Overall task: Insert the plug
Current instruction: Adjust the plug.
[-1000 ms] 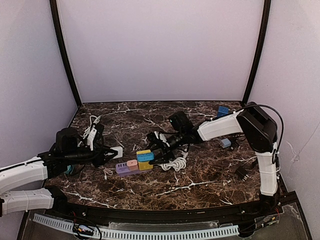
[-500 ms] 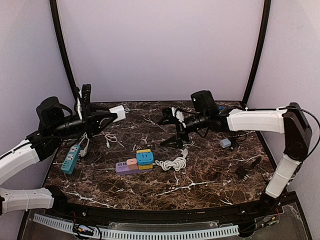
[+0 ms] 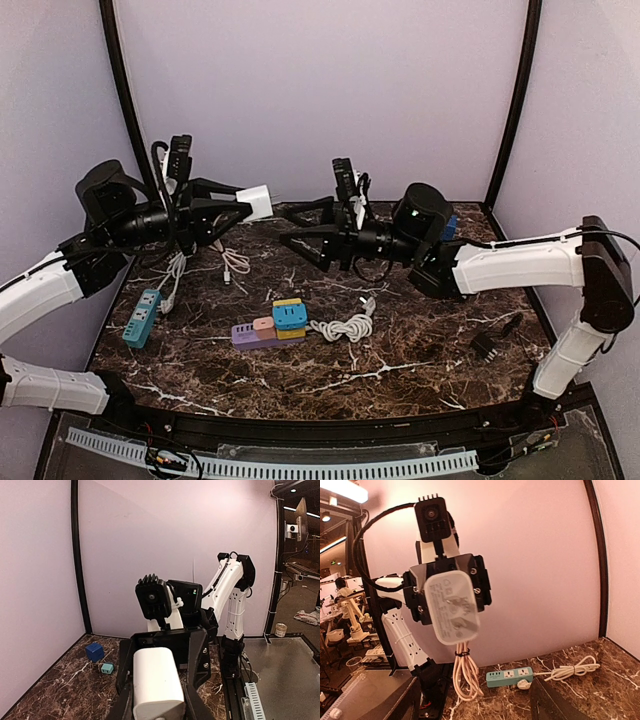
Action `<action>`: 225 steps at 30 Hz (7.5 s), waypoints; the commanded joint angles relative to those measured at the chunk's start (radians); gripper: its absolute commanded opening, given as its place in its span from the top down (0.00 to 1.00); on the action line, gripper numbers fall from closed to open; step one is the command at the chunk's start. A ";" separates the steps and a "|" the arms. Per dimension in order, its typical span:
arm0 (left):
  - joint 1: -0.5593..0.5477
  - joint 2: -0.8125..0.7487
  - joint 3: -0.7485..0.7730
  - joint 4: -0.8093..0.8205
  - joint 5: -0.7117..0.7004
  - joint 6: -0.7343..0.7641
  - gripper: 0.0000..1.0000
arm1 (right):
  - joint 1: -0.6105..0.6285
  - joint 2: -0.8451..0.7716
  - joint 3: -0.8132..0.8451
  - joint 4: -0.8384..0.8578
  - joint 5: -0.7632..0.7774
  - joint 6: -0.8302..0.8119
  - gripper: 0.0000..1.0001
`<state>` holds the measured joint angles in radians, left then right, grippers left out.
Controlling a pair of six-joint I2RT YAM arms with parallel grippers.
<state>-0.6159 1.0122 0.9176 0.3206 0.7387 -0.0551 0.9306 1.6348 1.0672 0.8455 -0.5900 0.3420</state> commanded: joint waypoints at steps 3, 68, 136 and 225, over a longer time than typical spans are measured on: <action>-0.037 -0.009 0.004 0.021 0.020 0.026 0.99 | 0.088 0.022 0.070 0.126 0.089 -0.007 0.33; -0.256 0.027 -0.001 -0.508 -0.316 0.473 0.98 | 0.284 -0.064 0.395 -1.161 0.404 -0.617 1.00; -0.130 -0.038 -0.060 -0.483 -0.139 0.484 0.28 | 0.175 -0.270 0.152 -1.071 0.373 -0.584 1.00; -0.053 0.241 -0.106 -0.605 -0.343 0.631 0.20 | 0.089 -0.426 -0.368 -0.531 0.705 -0.038 1.00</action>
<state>-0.6983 1.1770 0.8001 -0.0658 0.4763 0.4168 1.0252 1.2655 0.7761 0.4377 -0.0792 0.2783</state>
